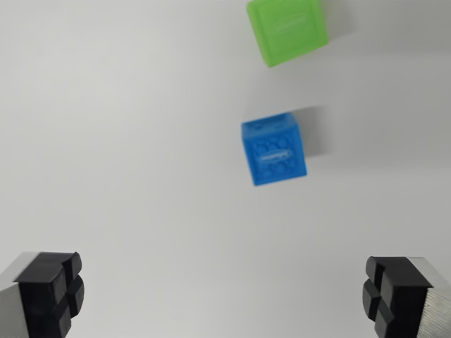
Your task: Stack cube
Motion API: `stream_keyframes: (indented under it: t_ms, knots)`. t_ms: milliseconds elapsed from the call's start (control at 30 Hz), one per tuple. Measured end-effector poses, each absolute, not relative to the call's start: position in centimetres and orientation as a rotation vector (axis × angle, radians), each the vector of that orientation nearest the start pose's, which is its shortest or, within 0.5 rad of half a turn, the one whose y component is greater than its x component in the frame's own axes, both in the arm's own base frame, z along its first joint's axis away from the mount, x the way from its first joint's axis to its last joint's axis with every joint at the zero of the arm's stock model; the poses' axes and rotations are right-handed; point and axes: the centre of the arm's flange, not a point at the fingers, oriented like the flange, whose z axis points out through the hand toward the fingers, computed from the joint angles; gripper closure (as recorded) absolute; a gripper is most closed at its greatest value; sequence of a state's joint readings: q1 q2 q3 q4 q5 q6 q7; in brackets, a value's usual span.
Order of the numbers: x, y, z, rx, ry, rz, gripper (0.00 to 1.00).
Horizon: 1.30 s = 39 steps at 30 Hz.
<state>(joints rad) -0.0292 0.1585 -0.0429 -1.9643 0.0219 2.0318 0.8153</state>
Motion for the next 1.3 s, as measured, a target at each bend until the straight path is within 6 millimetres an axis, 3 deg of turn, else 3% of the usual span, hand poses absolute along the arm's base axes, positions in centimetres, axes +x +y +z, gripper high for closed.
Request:
stream_keyframes:
  t_ms: [700, 1300]
  knots:
    - [56.5, -4.7, 35.1, -2.877, 1.293, 0.113, 0.00]
    - [54.2, -5.9, 29.3, -2.928, 1.157, 0.064, 0.00]
